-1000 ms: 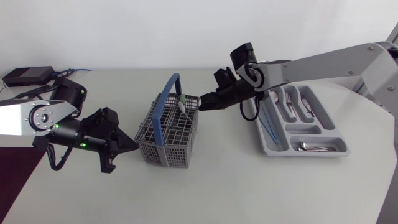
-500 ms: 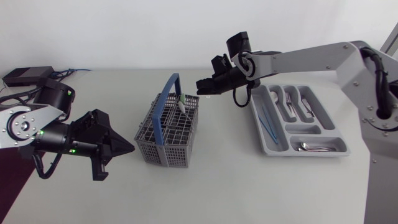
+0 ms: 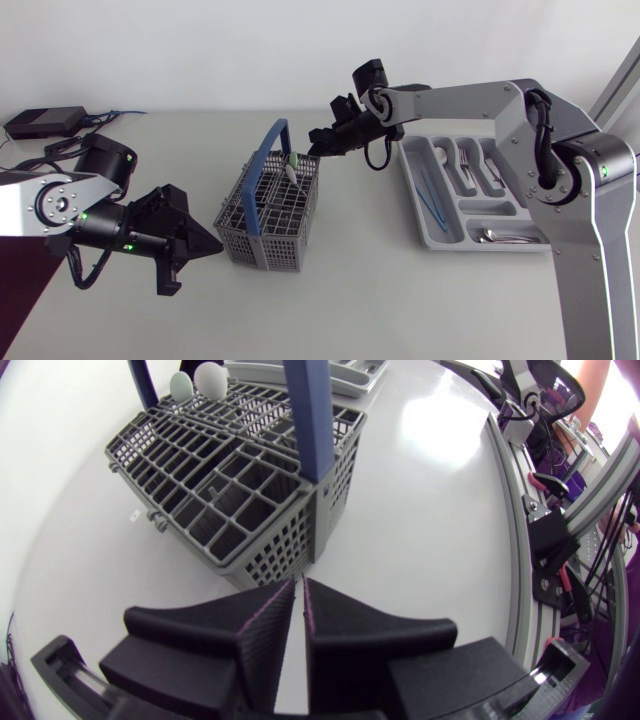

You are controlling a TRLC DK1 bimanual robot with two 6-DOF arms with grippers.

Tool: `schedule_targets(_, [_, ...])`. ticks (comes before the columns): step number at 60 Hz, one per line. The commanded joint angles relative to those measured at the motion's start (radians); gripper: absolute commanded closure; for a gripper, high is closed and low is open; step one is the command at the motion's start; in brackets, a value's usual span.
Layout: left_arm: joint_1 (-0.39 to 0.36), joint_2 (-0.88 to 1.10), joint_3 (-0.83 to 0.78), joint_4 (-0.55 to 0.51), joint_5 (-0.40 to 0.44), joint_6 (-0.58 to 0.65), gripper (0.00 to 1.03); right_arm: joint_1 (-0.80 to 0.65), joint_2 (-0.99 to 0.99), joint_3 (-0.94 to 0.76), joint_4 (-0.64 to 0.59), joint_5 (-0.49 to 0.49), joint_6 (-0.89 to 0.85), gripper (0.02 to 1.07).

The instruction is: Unload the cutlery basket into the drawer organizer.

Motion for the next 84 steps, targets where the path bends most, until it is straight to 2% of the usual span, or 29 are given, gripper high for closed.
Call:
schedule_targets(1, [0.014, 0.025, 0.021, 0.014, 0.010, 0.025, 0.77, 0.003, -0.026, -0.059, -0.027, -0.020, -0.022, 1.01])
schedule_targets(27, [0.092, 0.101, 0.064, 0.046, 0.013, 0.057, 0.77, 0.019, -0.271, -0.436, 0.039, -0.007, -0.051, 1.01])
schedule_targets(40, [0.077, 0.149, 0.117, 0.059, 0.033, 0.043, 0.77, 0.012, -0.461, -0.686, 0.086, 0.023, -0.051, 1.01])
schedule_targets(50, [0.040, 0.233, 0.177, 0.117, 0.039, -0.018, 0.77, -0.004, -0.562, -0.817, 0.112, 0.054, -0.052, 1.01])
schedule_targets(65, [-0.023, 0.345, 0.285, 0.211, 0.038, -0.132, 0.77, -0.029, -0.659, -0.919, 0.134, 0.095, -0.048, 1.01])
schedule_targets(84, [-0.032, 0.448, 0.429, 0.212, 0.038, -0.193, 0.77, 0.009, -0.665, -0.933, 0.177, 0.155, -0.014, 1.01])
